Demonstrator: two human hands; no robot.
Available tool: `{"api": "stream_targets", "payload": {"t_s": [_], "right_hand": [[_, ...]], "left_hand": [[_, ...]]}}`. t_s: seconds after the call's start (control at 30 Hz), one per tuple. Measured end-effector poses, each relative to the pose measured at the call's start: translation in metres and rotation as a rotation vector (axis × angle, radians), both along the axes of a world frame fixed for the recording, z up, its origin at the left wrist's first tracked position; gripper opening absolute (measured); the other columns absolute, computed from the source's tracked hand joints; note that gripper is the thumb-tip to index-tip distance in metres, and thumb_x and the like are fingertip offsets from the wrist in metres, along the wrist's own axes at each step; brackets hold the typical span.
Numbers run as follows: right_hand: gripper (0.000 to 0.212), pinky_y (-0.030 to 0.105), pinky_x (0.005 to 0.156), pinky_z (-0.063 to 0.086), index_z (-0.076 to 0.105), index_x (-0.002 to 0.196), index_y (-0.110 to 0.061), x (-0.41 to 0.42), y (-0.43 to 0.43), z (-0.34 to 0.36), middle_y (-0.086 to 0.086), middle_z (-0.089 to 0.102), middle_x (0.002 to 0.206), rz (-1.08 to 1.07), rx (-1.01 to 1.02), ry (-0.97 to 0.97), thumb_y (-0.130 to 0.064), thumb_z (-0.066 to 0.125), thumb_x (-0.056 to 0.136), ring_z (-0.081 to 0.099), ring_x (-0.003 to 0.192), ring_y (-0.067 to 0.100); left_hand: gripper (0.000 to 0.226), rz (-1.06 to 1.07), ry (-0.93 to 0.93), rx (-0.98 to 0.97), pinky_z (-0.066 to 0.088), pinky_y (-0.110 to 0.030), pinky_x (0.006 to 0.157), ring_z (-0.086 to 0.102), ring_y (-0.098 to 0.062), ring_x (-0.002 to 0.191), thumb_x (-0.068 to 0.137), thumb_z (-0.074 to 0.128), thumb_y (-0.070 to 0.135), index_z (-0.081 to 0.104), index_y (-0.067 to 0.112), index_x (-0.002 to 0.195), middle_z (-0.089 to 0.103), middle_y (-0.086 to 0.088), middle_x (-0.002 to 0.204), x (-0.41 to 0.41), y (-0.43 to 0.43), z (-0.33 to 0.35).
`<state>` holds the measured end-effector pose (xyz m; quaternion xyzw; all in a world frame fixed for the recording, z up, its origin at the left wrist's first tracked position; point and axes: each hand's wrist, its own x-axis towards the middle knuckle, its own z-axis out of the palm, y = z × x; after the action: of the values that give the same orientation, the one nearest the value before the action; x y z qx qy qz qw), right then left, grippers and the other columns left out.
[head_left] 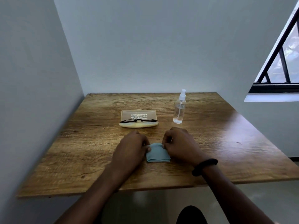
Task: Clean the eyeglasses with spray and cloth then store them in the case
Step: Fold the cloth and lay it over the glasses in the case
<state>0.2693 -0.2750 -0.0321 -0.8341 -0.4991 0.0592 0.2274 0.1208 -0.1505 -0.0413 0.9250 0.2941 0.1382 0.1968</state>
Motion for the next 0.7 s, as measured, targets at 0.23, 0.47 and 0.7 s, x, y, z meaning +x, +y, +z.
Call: {"api": "stream_targets", "payload": {"t_s": [0.23, 0.47, 0.7], "right_hand": [[0.005, 0.024, 0.071, 0.056, 0.071, 0.085, -0.022, 0.003, -0.005, -0.001, -0.009, 0.072, 0.082, 0.063, 0.110, 0.037, -0.017, 0.068, 0.086, 0.065, 0.077, 0.005], [0.029, 0.010, 0.072, 0.048, 0.071, 0.109, -0.030, 0.005, -0.014, -0.008, -0.012, 0.069, 0.088, 0.020, 0.180, 0.216, -0.013, 0.075, 0.086, 0.064, 0.085, 0.000], [0.025, 0.008, 0.072, 0.047, 0.068, 0.085, -0.041, -0.003, -0.023, -0.012, -0.018, 0.067, 0.090, 0.064, 0.202, 0.203, -0.017, 0.076, 0.086, 0.060, 0.090, -0.004]], "left_hand": [[0.005, -0.006, -0.068, -0.006, 0.047, -0.028, 0.083, 0.057, -0.010, 0.099, 0.094, 0.070, 0.028, 0.066, 0.030, 0.096, 0.064, 0.012, 0.101, 0.002, -0.003, -0.001], [0.038, -0.013, -0.252, -0.159, 0.046, -0.012, 0.075, 0.063, 0.003, 0.089, 0.090, 0.077, 0.017, 0.066, 0.035, 0.123, 0.066, 0.018, 0.099, -0.011, -0.003, -0.006], [0.021, -0.037, -0.344, -0.184, 0.044, -0.004, 0.073, 0.064, 0.005, 0.091, 0.087, 0.081, 0.019, 0.077, 0.033, 0.103, 0.070, 0.021, 0.095, -0.029, -0.006, -0.014]]}}
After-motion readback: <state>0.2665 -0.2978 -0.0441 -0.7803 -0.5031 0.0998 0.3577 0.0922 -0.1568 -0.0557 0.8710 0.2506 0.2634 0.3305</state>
